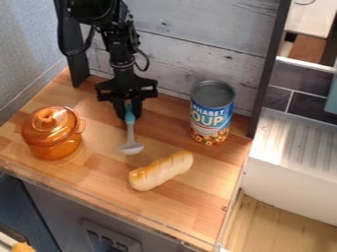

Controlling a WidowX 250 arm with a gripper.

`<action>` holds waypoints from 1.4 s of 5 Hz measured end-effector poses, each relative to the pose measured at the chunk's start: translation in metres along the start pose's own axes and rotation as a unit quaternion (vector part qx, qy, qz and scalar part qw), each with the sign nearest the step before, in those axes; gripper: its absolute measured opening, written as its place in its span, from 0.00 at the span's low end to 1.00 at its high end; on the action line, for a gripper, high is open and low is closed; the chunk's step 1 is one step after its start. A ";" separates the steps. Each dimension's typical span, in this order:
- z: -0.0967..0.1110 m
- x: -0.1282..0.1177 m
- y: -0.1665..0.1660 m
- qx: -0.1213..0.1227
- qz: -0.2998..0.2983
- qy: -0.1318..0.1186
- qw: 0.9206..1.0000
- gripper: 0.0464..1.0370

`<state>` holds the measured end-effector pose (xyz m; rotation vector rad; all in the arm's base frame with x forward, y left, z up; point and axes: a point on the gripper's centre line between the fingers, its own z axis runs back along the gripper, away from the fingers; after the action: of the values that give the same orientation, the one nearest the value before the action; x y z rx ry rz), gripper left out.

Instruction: Move the blue spatula to the left side of the table

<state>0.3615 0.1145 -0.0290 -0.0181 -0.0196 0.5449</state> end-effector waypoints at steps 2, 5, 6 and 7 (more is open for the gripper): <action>0.020 0.009 -0.003 0.001 -0.051 0.019 0.999 0.28; 0.090 -0.001 0.002 -0.007 -0.249 -0.055 0.967 0.28; 0.101 -0.006 0.005 0.005 -0.347 -0.069 0.935 0.28; 0.098 -0.008 0.008 0.009 -0.454 -0.071 0.888 0.28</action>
<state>0.3480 0.1178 0.0691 0.0486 -0.1588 -0.3972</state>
